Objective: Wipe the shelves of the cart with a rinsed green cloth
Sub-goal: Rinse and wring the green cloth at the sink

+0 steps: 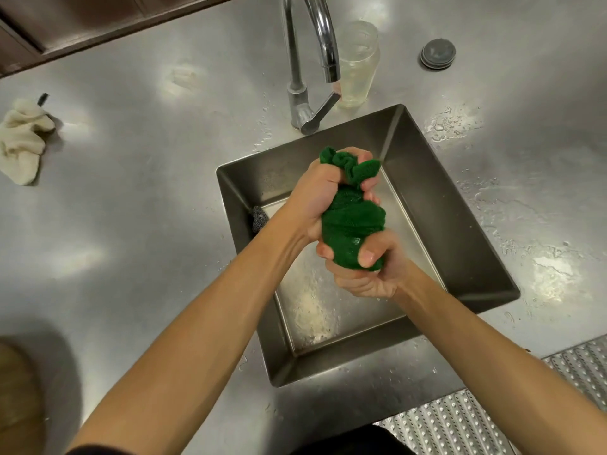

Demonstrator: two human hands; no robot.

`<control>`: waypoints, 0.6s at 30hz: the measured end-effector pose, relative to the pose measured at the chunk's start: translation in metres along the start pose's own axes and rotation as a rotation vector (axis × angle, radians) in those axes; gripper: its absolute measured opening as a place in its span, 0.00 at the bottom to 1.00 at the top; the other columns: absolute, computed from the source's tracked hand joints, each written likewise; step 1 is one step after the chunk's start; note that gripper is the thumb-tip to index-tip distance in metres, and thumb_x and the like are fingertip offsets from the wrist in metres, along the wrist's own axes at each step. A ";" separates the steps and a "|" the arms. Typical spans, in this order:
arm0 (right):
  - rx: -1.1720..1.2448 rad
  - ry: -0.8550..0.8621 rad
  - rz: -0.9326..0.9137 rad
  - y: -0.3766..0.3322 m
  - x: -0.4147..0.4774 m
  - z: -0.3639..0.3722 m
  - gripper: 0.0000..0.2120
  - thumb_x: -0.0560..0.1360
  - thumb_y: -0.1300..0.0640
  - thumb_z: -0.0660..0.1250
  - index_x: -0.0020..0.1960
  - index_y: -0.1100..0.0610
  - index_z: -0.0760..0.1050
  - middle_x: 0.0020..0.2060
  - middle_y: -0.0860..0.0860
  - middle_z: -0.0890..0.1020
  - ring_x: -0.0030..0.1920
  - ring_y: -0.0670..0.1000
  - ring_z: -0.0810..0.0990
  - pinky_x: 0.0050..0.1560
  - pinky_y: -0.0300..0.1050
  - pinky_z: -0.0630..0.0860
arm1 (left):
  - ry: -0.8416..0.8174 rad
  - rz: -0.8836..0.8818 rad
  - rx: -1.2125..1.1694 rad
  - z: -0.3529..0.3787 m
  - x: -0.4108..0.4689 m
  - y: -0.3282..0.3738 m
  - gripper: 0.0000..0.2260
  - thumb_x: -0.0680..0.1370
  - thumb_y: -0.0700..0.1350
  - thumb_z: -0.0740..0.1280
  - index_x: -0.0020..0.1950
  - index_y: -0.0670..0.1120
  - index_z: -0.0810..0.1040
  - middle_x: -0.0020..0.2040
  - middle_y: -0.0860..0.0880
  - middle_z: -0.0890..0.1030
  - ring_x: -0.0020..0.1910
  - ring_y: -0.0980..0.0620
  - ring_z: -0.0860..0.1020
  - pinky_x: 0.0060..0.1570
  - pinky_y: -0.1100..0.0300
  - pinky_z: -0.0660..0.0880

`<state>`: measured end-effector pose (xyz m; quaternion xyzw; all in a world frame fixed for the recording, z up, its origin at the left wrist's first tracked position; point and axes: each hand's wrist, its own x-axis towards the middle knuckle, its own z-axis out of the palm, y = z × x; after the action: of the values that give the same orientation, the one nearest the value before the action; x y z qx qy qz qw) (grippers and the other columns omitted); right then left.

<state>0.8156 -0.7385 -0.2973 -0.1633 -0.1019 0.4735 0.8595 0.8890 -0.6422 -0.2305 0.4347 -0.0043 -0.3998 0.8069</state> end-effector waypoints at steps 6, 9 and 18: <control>-0.637 0.614 0.067 -0.016 -0.009 0.026 0.14 0.72 0.54 0.75 0.48 0.60 0.74 0.29 0.48 0.76 0.27 0.44 0.70 0.25 0.34 0.60 | 0.325 0.045 0.047 -0.023 -0.004 0.002 0.16 0.72 0.25 0.56 0.52 0.38 0.76 0.38 0.40 0.80 0.31 0.46 0.77 0.35 0.54 0.79; -0.885 0.871 0.039 -0.017 -0.012 0.034 0.20 0.69 0.47 0.78 0.54 0.55 0.78 0.38 0.50 0.82 0.37 0.48 0.77 0.33 0.40 0.72 | 0.436 0.101 0.135 -0.026 -0.011 0.001 0.13 0.73 0.27 0.62 0.53 0.37 0.80 0.43 0.39 0.83 0.37 0.45 0.81 0.42 0.51 0.80; -1.220 1.142 -0.270 0.011 -0.031 0.048 0.13 0.75 0.52 0.73 0.56 0.38 0.76 0.47 0.39 0.85 0.52 0.44 0.84 0.55 0.46 0.80 | 0.452 0.137 0.049 -0.033 -0.052 -0.002 0.14 0.78 0.36 0.71 0.64 0.43 0.78 0.48 0.41 0.81 0.47 0.45 0.82 0.56 0.50 0.81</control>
<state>0.7744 -0.7507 -0.2582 -0.7992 0.0916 0.0737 0.5894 0.8636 -0.5862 -0.2348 0.5315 0.1373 -0.2364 0.8018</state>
